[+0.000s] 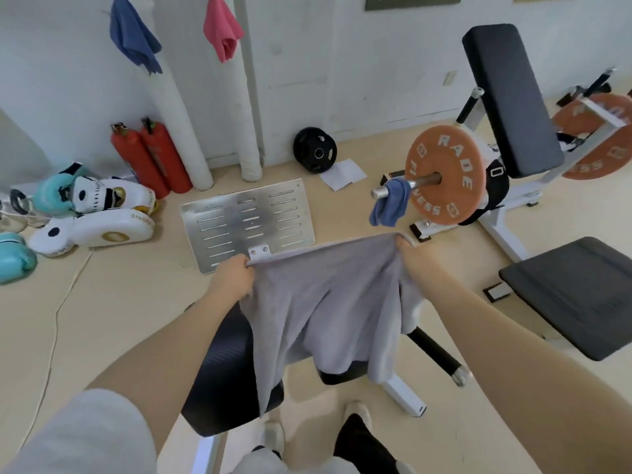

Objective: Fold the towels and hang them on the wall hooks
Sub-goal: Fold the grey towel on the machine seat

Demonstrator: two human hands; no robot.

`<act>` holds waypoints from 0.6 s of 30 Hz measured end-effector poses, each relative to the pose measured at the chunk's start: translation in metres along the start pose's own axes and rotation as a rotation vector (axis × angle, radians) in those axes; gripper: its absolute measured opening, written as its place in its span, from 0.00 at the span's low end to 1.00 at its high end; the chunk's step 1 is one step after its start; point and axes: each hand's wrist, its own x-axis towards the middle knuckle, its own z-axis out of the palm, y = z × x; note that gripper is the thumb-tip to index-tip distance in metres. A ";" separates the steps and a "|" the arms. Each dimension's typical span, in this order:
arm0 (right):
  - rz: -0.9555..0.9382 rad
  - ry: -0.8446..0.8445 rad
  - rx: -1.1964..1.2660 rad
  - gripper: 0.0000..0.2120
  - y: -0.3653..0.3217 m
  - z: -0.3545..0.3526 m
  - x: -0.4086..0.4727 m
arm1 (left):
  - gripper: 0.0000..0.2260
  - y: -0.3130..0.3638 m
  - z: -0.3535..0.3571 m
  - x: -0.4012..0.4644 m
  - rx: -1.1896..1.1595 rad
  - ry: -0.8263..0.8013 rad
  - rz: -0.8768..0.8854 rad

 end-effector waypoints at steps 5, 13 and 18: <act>0.289 -0.439 0.336 0.11 -0.015 -0.018 0.018 | 0.07 0.075 0.005 -0.021 -0.674 -0.036 -0.074; 0.298 -0.827 0.654 0.21 -0.053 -0.035 0.022 | 0.23 0.158 0.018 -0.056 -1.056 0.052 0.288; 0.223 -0.839 0.818 0.22 -0.059 -0.050 0.029 | 0.18 0.172 0.020 -0.069 -0.569 0.280 0.428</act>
